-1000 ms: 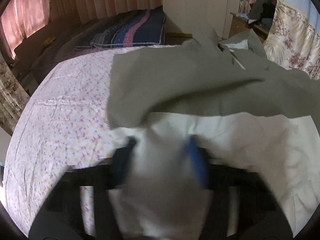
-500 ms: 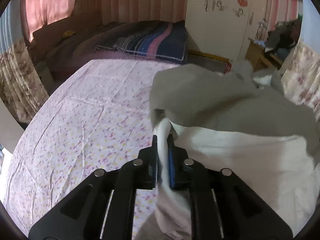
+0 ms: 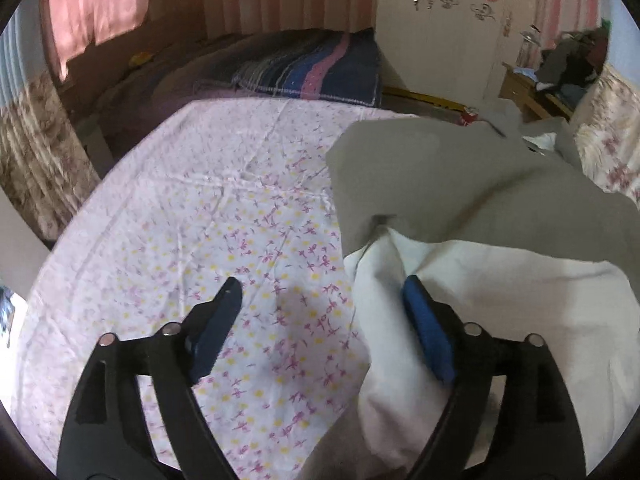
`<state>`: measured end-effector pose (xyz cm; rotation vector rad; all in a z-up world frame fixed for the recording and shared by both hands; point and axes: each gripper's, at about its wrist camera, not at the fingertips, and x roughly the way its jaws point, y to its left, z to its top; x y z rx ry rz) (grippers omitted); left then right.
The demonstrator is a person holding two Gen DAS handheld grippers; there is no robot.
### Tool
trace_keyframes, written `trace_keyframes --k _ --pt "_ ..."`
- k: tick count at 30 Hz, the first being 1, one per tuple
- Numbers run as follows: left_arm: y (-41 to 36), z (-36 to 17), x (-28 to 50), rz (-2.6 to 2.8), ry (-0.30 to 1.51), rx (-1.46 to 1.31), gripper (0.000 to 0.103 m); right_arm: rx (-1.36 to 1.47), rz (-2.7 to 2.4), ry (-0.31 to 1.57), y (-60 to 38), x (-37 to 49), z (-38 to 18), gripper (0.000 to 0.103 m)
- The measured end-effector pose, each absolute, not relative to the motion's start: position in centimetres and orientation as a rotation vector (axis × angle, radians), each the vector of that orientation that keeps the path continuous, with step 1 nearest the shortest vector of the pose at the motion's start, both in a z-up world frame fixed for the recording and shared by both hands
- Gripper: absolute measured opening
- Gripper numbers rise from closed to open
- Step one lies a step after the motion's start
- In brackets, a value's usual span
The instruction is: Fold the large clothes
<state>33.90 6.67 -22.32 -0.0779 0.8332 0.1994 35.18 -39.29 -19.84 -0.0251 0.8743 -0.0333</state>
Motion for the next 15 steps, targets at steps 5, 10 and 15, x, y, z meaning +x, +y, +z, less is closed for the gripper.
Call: trace_keyframes --k 5,10,15 --pt "6.4 -20.7 31.4 0.162 0.792 -0.062 0.086 0.028 -0.036 0.824 -40.5 33.2 -18.0 0.081" --pt "5.4 -18.0 28.7 0.125 0.746 -0.073 0.087 0.058 -0.019 0.769 -41.0 30.9 -15.9 0.087" --pt "3.2 -15.6 25.1 0.09 0.706 -0.059 0.093 0.078 -0.002 0.721 -42.1 26.2 -14.1 0.087"
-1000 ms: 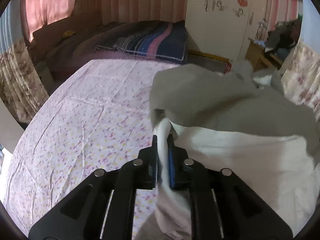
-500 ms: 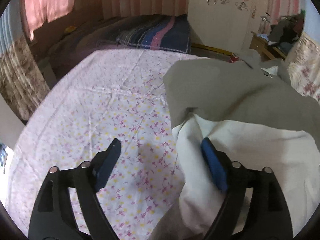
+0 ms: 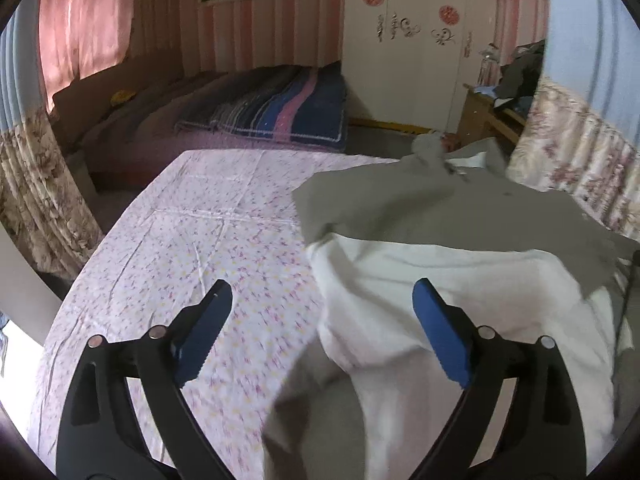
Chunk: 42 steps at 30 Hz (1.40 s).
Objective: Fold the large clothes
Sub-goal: 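Spread the jacket flat with both grippers, releasing and regrasping the fabric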
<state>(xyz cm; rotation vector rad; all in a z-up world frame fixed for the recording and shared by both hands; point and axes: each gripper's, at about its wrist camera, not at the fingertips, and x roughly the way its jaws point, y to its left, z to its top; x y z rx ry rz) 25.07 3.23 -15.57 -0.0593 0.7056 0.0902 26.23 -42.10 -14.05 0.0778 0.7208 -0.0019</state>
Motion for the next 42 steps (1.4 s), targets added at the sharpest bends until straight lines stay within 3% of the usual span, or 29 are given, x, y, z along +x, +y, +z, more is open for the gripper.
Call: trace_keyframes --k 10,16,23,25,26,27,31,42 --pt "-2.1 -14.7 16.0 -0.033 0.682 -0.078 0.097 -0.037 -0.07 0.74 -44.6 17.2 -14.7 0.087" --pt "-6.9 -15.1 11.5 -0.115 0.654 -0.01 0.098 0.038 -0.105 0.78 -47.5 14.5 -16.5 0.087" --pt "-7.3 -16.8 10.0 -0.13 0.684 0.004 0.099 0.08 -0.024 0.795 -46.7 13.2 -17.7 0.085" --pt "-7.0 -16.9 10.0 -0.126 0.685 -0.003 0.099 0.086 0.004 0.809 -46.3 13.4 -17.8 0.058" --pt "-6.6 -16.8 10.0 -0.122 0.683 -0.007 0.099 0.076 0.008 0.816 -45.9 13.6 -17.8 0.027" --pt "-6.5 -16.7 10.1 -0.12 0.68 -0.008 0.099 0.062 0.001 0.813 -45.6 13.7 -17.7 0.008" --pt "-5.9 -16.2 10.3 -0.117 0.669 -0.011 0.099 0.076 0.026 0.774 -44.7 13.9 -16.5 0.002" --pt "-5.4 -13.9 12.2 -0.133 0.625 -0.014 0.099 0.131 0.222 0.64 -39.1 17.4 -11.0 0.002"
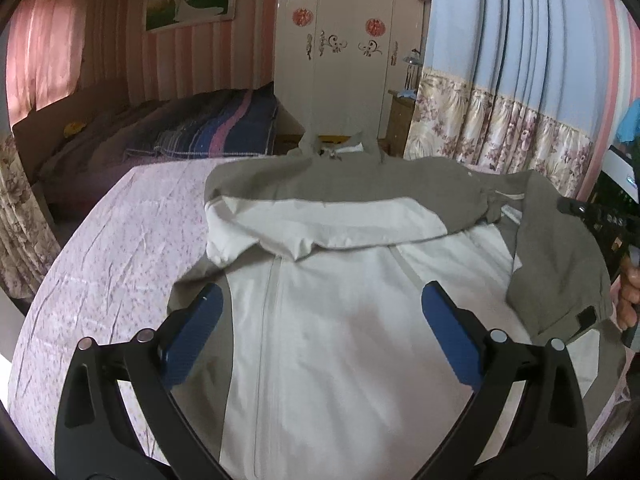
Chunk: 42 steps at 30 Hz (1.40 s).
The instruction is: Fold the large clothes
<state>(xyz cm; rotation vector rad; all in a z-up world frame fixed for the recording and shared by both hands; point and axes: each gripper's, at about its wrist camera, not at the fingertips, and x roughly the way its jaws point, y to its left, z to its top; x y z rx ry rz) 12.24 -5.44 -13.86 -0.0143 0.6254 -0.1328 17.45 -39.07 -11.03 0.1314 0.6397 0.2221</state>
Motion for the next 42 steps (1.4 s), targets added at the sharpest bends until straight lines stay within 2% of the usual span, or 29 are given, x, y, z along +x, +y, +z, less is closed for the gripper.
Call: trace_keyframes --k 8,10,11,12,13,14,19,22,28,37,38,39,41,42 --pt "-4.8 -12.3 13.7 -0.124 0.595 -0.032 0.099 0.139 0.324 0.605 -33.2 24.0 -8.6 0.002" --pt "-4.6 -12.2 14.2 -0.115 0.598 -0.035 0.1 0.113 0.333 0.632 -31.7 25.9 -8.9 0.006" --pt "-4.5 -12.3 14.5 -0.111 0.604 -0.033 0.1 0.105 0.321 0.654 -31.0 27.0 -9.3 0.017" --pt "-4.6 -12.5 15.0 -0.109 0.616 -0.024 0.1 0.104 0.316 0.67 -30.7 27.7 -9.7 0.049" --pt "-4.8 -12.6 15.3 -0.113 0.623 -0.015 0.1 0.107 0.313 0.675 -30.5 27.9 -9.9 0.064" --pt "-5.0 -12.9 15.7 -0.114 0.63 0.002 0.1 0.119 0.312 0.657 -30.5 27.7 -10.0 0.073" --pt "-6.4 -14.4 17.1 -0.147 0.66 0.023 0.1 0.125 0.243 0.593 -33.5 25.3 -10.5 0.073" --pt "-8.0 -15.3 17.9 -0.187 0.665 0.036 0.1 0.159 0.176 0.575 -36.7 23.8 -11.1 0.076" --pt "-12.5 -16.2 17.5 -0.317 0.639 0.063 0.1 0.225 0.098 0.6 -42.6 21.9 -13.0 0.076" --pt "-16.3 -18.1 21.1 -0.259 0.596 0.13 0.098 0.202 0.041 0.627 -44.7 22.2 -14.7 0.077" --pt "-16.2 -18.1 21.4 -0.28 0.594 0.124 0.076 0.199 0.034 0.63 -44.8 22.3 -14.9 0.077" --pt "-16.4 -18.2 22.0 -0.311 0.609 0.126 0.04 0.201 0.03 0.636 -44.8 22.3 -14.9 0.077" --pt "-16.4 -18.0 22.7 -0.338 0.638 0.124 0.014 0.203 0.029 0.649 -44.9 22.7 -15.2 0.077" --pt "-16.1 -17.5 22.9 -0.351 0.641 0.101 0.011 0.197 0.027 0.647 -44.8 22.7 -15.1 0.077"
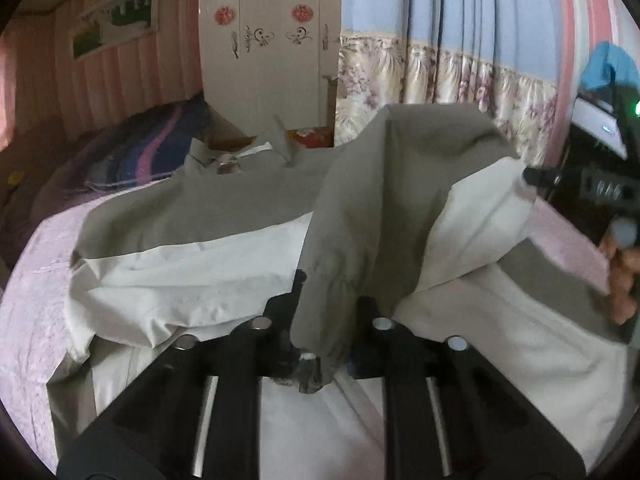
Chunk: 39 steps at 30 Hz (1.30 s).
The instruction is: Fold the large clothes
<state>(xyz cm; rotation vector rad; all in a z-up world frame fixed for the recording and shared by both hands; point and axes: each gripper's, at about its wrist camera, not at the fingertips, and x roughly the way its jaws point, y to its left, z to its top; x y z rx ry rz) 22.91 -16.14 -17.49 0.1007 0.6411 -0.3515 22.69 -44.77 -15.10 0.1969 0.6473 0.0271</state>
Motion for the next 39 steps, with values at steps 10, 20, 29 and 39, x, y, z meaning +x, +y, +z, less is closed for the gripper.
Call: trace_keyframes --k 10,20,29,39 --pt "-10.3 -8.3 25.2 -0.299 0.588 0.078 0.009 0.092 0.032 0.656 -43.1 25.8 -13.3 0.077" --pt "-3.0 -13.6 30.4 -0.183 0.817 0.011 0.012 0.014 -0.002 0.762 -39.9 33.3 -16.4 0.078" --pt "0.1 -20.7 35.9 -0.046 0.943 0.003 0.037 -0.049 -0.075 0.805 -38.2 38.2 -19.5 0.09" --pt "0.7 -22.2 36.6 0.013 0.903 0.022 0.066 -0.069 -0.072 0.846 -38.2 39.8 -21.5 0.1"
